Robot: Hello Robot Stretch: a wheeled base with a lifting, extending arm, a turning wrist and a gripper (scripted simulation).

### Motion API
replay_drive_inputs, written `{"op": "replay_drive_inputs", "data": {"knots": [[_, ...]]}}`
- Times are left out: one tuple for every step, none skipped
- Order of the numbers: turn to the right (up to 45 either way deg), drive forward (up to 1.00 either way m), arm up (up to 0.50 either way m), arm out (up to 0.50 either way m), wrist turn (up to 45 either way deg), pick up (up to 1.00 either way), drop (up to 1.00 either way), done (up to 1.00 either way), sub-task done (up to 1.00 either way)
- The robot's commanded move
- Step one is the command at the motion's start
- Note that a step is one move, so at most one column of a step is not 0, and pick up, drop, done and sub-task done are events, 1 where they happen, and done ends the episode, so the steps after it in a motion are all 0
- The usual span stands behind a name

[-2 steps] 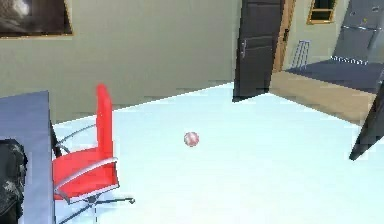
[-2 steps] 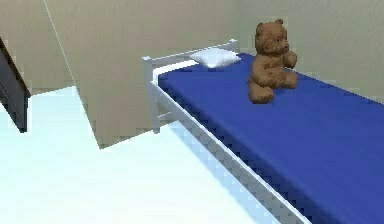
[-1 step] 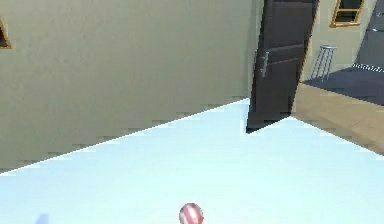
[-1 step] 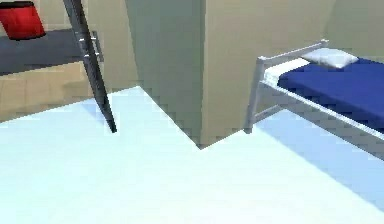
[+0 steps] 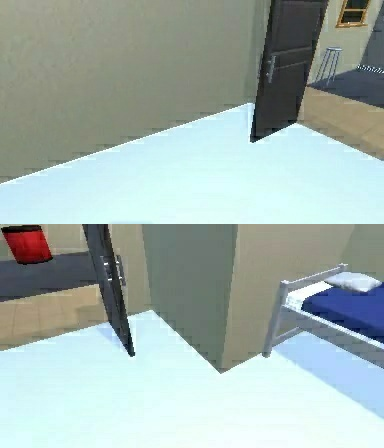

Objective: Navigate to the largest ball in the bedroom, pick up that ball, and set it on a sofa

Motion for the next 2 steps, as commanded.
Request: {"op": "replay_drive_inputs", "data": {"knots": [[-45.0, 0.0, 0.0, 0.0, 0.0, 0.0, 0.0, 0.0, 0.0], [-42.0, 0.0, 0.0, 0.0, 0.0, 0.0, 0.0, 0.0, 0.0]]}}
